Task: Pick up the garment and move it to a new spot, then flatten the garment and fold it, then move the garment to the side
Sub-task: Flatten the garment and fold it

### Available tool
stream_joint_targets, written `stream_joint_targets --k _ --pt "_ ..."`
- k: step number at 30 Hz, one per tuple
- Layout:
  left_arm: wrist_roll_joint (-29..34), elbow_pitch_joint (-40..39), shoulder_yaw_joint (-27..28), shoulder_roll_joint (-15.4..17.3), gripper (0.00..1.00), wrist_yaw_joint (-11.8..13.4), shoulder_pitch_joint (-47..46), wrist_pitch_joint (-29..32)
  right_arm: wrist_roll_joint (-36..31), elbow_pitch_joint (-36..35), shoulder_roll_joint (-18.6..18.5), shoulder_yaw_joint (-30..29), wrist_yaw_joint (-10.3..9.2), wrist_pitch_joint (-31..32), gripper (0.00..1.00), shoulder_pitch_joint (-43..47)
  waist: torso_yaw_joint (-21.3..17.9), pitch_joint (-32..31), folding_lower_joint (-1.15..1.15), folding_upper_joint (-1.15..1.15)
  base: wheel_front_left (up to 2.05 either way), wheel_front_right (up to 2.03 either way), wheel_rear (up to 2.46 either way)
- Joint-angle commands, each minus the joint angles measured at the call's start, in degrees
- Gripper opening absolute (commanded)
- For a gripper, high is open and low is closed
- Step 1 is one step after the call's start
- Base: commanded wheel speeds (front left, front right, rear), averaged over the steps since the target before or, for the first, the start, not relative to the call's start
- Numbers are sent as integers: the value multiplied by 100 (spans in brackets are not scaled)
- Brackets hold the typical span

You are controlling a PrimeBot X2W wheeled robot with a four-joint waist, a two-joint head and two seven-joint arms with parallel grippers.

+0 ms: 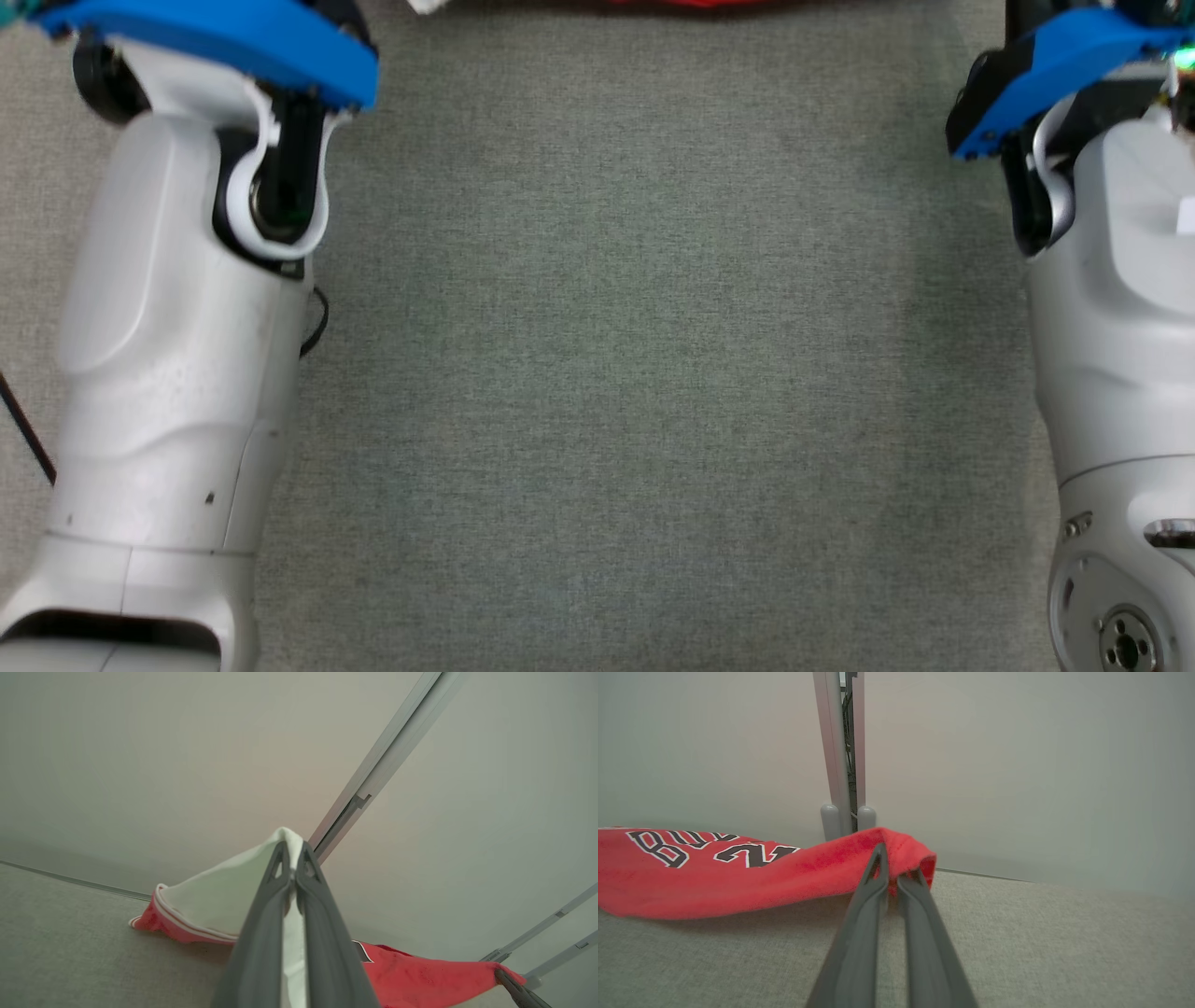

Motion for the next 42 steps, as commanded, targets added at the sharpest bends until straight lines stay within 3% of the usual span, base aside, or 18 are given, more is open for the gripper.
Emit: stream_joint_targets --k 1,10,22,29,35,39,42 --pt "-114 -121 44 93 0 -61 236 -123 73 141 -10 -34 -1 -192 0 141 -41 -25 -2 0 0 0 0" --pt "-446 -1309 65 530 0 -108 1844 -718 994 178 7 312 -1 -579 0 845 -161 -416 -2 0 0 0 0" --pt "-495 -3010 182 645 0 156 4029 -919 2385 -1250 3 857 -1 -588 0 2810 -188 -1491 -2 0 0 0 0" --pt "-484 -4409 95 835 0 570 5704 -665 2877 -2581 -18 1078 -1 -349 0 4432 -223 -2175 -2 0 0 0 0" --pt "-294 -5585 -67 1264 0 979 6980 -131 2878 -4165 -1 869 -1 210 0 5944 -188 -2534 -2 0 0 0 0" --pt "-193 -5983 -120 1485 0 1228 7598 153 2987 -4957 7 734 -1 620 0 6792 -176 -2686 -2 0 0 0 0" --pt "-275 -6029 -188 1490 0 1326 7873 296 3096 -5086 8 709 -1 823 0 7176 -201 -2811 -2 0 0 0 0"
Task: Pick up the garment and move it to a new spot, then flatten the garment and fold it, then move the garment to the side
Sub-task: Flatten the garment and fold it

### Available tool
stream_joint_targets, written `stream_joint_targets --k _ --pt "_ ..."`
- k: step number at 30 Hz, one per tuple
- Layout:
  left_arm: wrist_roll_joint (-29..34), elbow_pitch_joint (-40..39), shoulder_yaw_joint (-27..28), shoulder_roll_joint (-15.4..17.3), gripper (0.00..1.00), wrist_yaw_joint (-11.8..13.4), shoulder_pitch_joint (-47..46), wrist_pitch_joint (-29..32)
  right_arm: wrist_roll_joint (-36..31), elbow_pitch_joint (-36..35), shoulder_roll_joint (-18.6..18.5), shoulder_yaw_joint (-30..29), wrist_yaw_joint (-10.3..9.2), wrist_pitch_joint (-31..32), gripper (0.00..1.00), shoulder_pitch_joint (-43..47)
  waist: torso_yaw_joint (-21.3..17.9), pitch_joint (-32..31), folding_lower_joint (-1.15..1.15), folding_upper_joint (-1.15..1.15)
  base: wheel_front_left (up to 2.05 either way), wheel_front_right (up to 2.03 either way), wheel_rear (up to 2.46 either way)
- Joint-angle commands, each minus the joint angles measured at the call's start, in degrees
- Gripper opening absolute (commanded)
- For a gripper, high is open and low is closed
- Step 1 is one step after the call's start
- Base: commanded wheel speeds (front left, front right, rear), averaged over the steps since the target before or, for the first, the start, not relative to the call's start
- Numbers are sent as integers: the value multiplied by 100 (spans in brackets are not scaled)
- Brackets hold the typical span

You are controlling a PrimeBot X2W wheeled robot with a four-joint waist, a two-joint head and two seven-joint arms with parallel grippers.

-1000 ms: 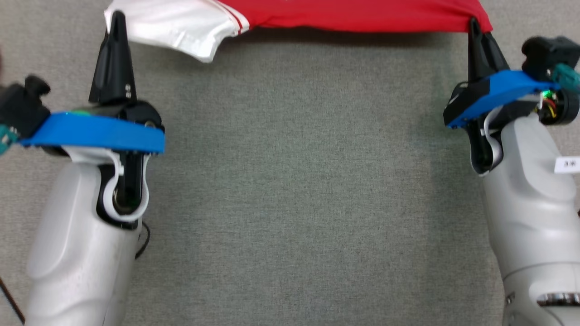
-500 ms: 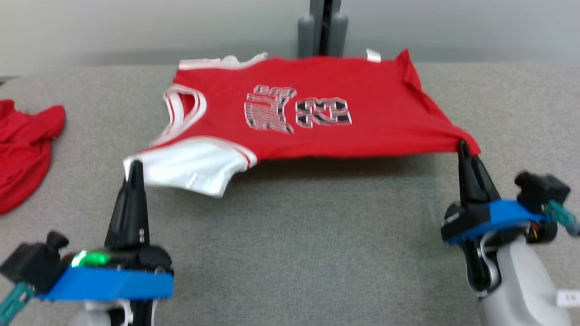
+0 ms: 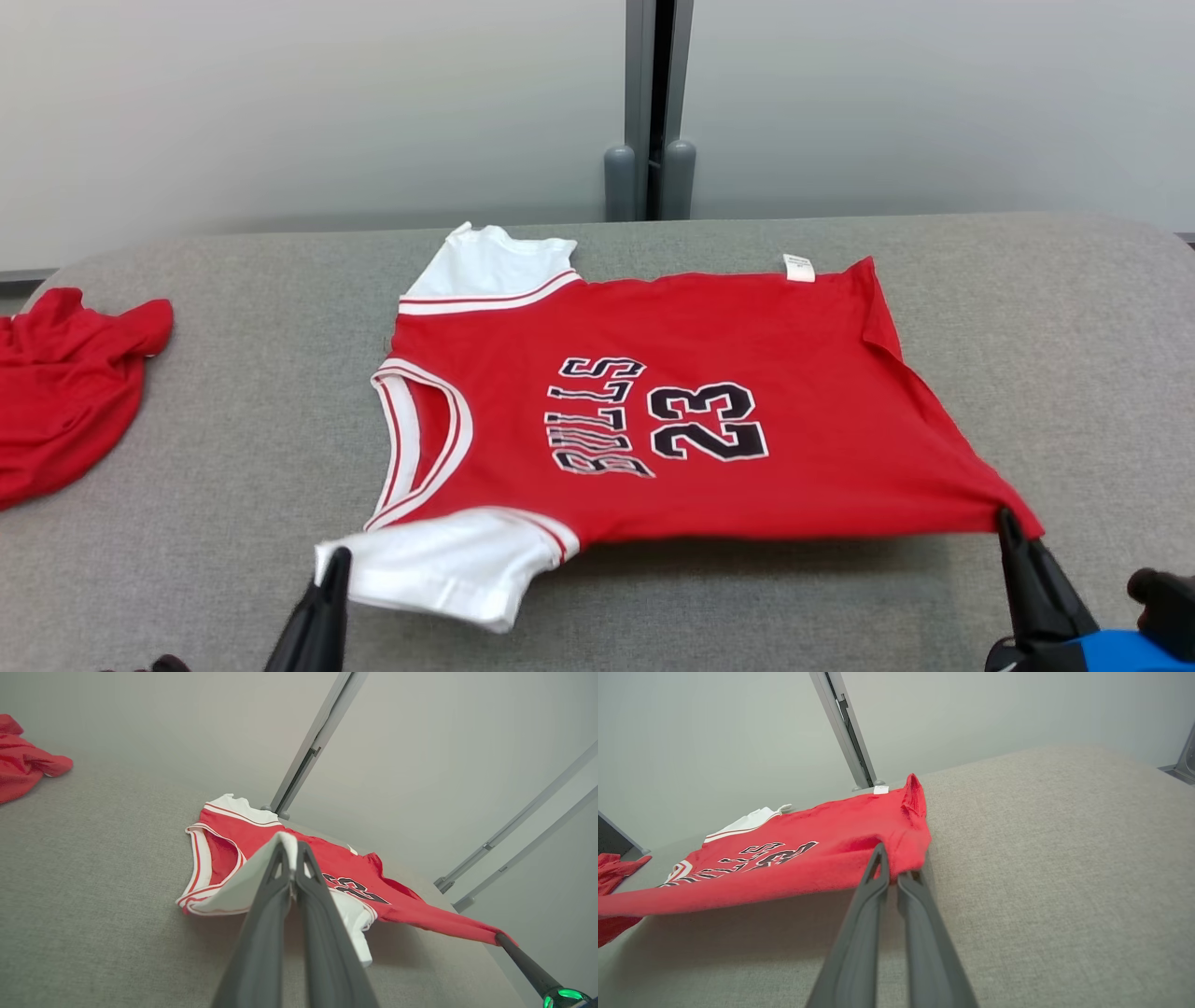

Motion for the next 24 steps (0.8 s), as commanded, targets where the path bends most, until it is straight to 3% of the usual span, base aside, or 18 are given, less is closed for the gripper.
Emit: stream_joint_targets --k 1,11,24 --pt "8 39 -55 35 0 21 88 59 -43 7 -5 -8 1 58 0 123 -35 -50 1 0 0 0 0" --pt "-42 1031 -351 -211 0 -114 -297 78 20 877 -4 203 1 216 0 -93 -42 -135 1 0 0 0 0" --pt "304 2584 -365 -621 0 -410 -2384 -370 335 1915 -5 316 1 115 0 -1504 -192 403 1 0 0 0 0"
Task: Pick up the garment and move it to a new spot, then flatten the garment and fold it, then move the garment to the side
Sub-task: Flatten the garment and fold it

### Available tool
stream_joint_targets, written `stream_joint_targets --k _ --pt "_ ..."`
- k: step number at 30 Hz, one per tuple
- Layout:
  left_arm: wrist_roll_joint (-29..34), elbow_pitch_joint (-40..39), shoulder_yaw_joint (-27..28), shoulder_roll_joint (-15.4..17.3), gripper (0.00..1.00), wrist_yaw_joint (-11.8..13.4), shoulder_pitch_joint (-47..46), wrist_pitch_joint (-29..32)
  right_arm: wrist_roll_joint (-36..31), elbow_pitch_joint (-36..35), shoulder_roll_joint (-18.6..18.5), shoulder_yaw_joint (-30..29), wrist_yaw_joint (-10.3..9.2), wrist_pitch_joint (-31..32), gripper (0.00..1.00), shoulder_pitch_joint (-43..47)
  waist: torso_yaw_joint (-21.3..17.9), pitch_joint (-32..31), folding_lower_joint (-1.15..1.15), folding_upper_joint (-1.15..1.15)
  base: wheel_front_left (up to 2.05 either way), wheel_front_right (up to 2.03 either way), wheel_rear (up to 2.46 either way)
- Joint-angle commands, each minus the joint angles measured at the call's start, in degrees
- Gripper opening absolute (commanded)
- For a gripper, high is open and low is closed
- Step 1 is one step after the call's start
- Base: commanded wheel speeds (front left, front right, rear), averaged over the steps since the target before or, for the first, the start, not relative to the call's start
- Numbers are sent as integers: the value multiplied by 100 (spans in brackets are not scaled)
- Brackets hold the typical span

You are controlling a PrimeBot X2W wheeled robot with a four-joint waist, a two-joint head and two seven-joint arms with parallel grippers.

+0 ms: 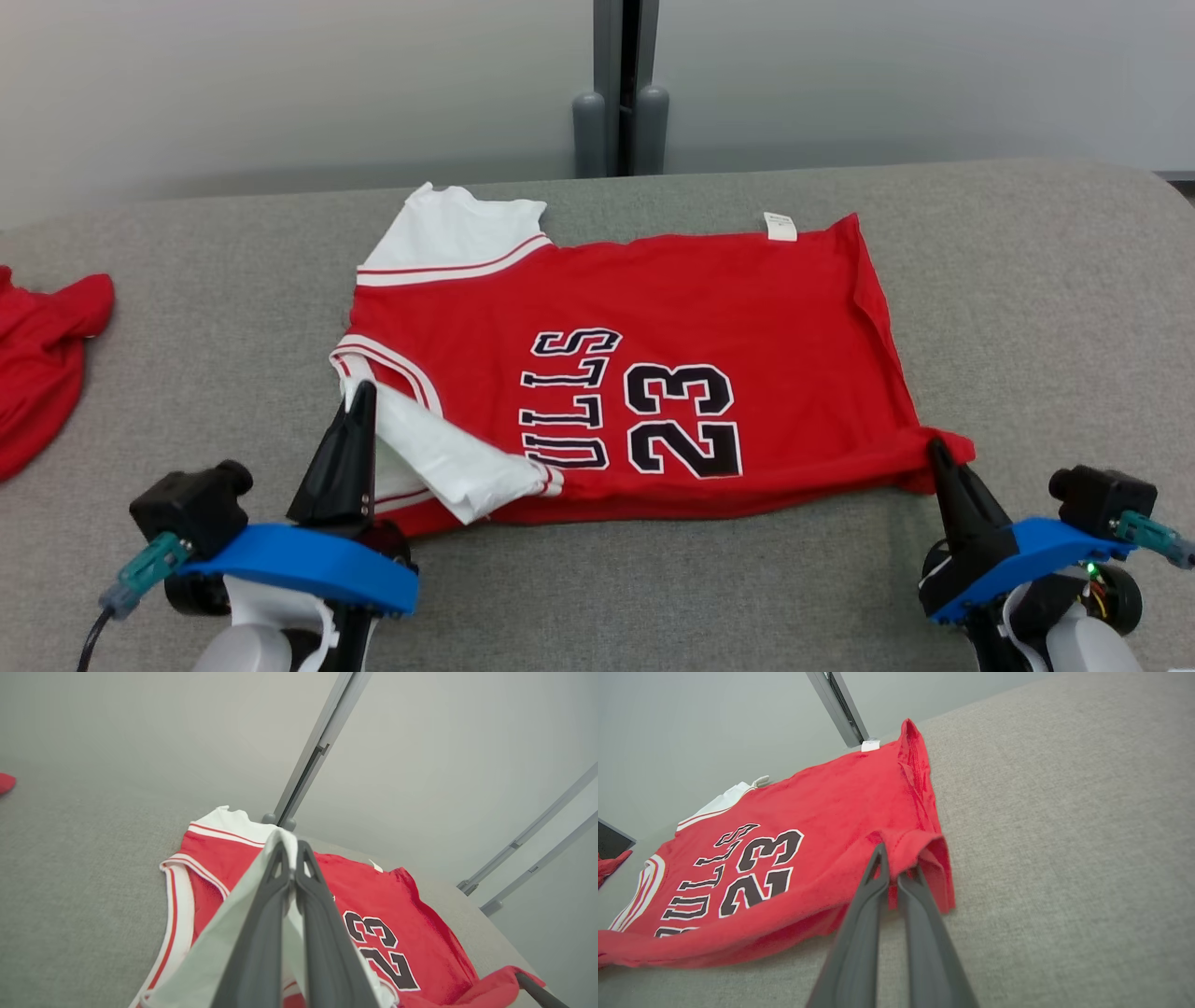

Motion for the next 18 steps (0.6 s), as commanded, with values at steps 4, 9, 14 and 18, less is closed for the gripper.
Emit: stream_joint_targets --k 4,9,14,18 --pt "257 805 -38 -152 0 -146 -1001 -273 30 532 -8 -12 1 -197 0 -780 -44 400 -1 0 0 0 0" --pt "409 1560 -45 -236 0 -207 -1617 -513 58 1056 -9 144 1 -373 0 -1268 -66 646 -1 0 0 0 0" --pt "538 2162 -18 -265 50 -121 -1907 -696 33 1498 -9 325 1 -692 100 -1621 -87 716 -1 0 0 0 0" --pt "559 2338 -37 -344 100 -289 -1974 -889 42 1738 -9 423 1 -1001 100 -1734 -75 681 -1 0 0 0 0"
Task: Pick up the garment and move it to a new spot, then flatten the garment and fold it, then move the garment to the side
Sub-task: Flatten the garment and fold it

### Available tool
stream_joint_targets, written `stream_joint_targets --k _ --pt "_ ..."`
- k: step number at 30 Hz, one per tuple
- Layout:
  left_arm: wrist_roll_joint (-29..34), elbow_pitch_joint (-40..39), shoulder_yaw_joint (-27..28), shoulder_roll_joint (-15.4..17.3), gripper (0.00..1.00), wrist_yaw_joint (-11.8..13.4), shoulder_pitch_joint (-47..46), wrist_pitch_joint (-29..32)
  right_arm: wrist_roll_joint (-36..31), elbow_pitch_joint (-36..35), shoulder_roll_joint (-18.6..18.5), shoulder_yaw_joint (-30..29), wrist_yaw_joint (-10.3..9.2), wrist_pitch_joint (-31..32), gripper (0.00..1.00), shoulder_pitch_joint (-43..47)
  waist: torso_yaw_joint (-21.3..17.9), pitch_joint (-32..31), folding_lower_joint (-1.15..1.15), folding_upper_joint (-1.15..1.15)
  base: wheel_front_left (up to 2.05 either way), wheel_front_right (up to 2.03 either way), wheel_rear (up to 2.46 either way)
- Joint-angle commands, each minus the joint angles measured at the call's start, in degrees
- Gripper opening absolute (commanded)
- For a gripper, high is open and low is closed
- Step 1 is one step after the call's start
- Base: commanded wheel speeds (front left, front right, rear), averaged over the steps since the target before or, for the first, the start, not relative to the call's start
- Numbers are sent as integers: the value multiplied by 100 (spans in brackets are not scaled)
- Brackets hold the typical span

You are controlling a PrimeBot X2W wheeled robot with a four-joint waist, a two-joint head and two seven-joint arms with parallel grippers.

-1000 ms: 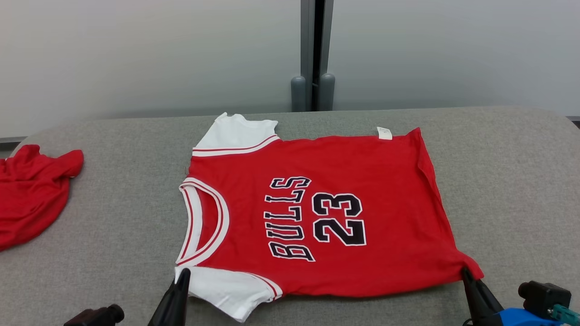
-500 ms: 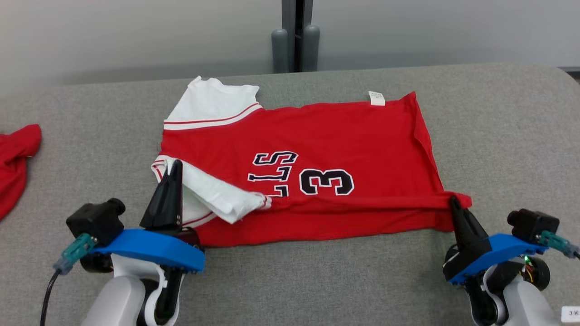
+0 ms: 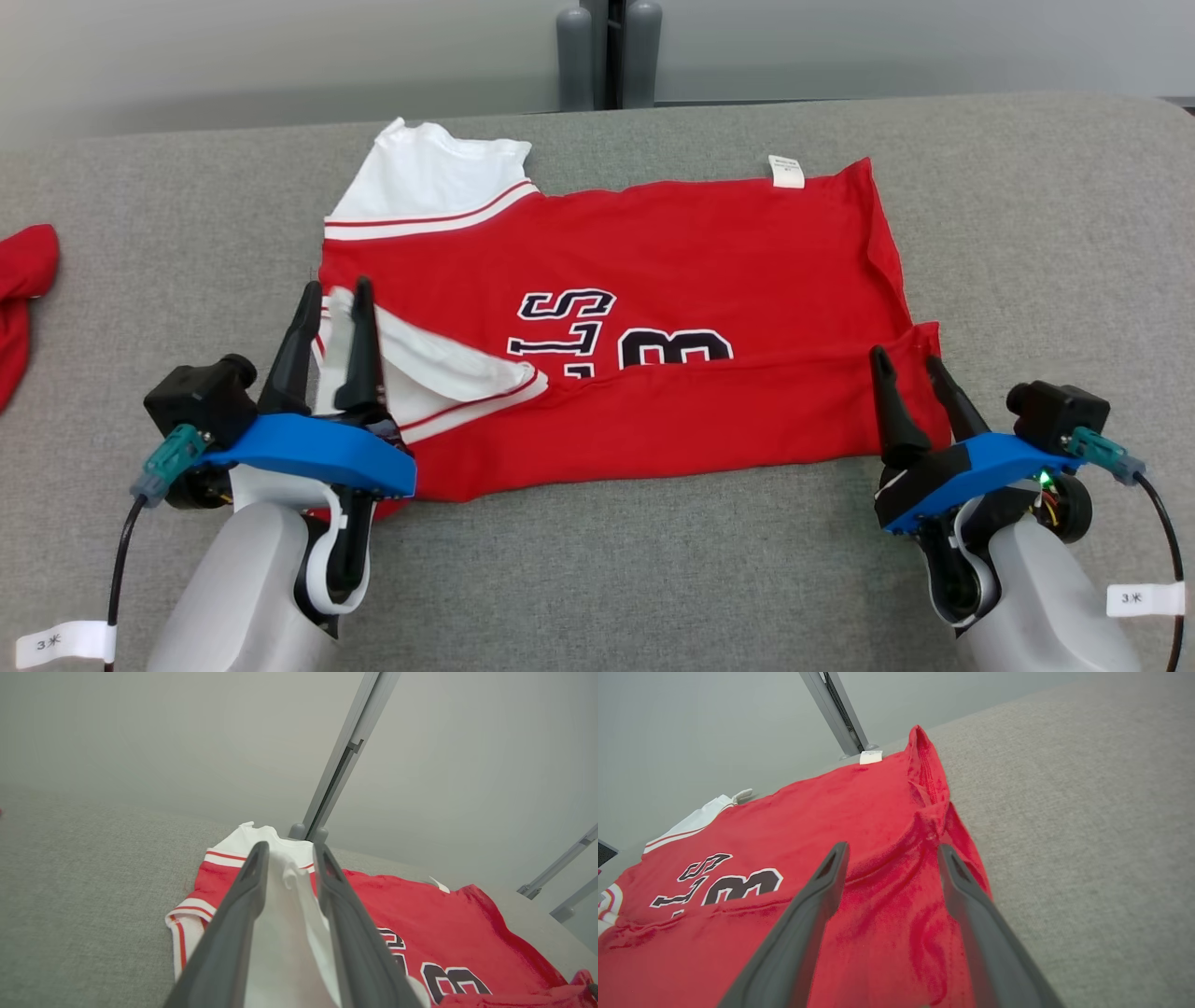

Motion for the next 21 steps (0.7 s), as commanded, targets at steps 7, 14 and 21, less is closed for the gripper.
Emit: stream_joint_targets --k 7,14,21 --pt "4 -304 197 -111 100 -281 375 -236 -319 -133 -10 -266 1 -506 100 257 41 -270 -1 0 0 0 0" --pt "-135 -556 326 149 100 -94 1302 89 -1241 -891 -10 -636 1 -587 100 976 73 -627 -1 0 0 0 0" --pt "-479 -584 172 313 100 183 1946 1295 -1804 -1250 -8 -846 1 -322 100 1445 107 -714 -1 0 0 0 0"
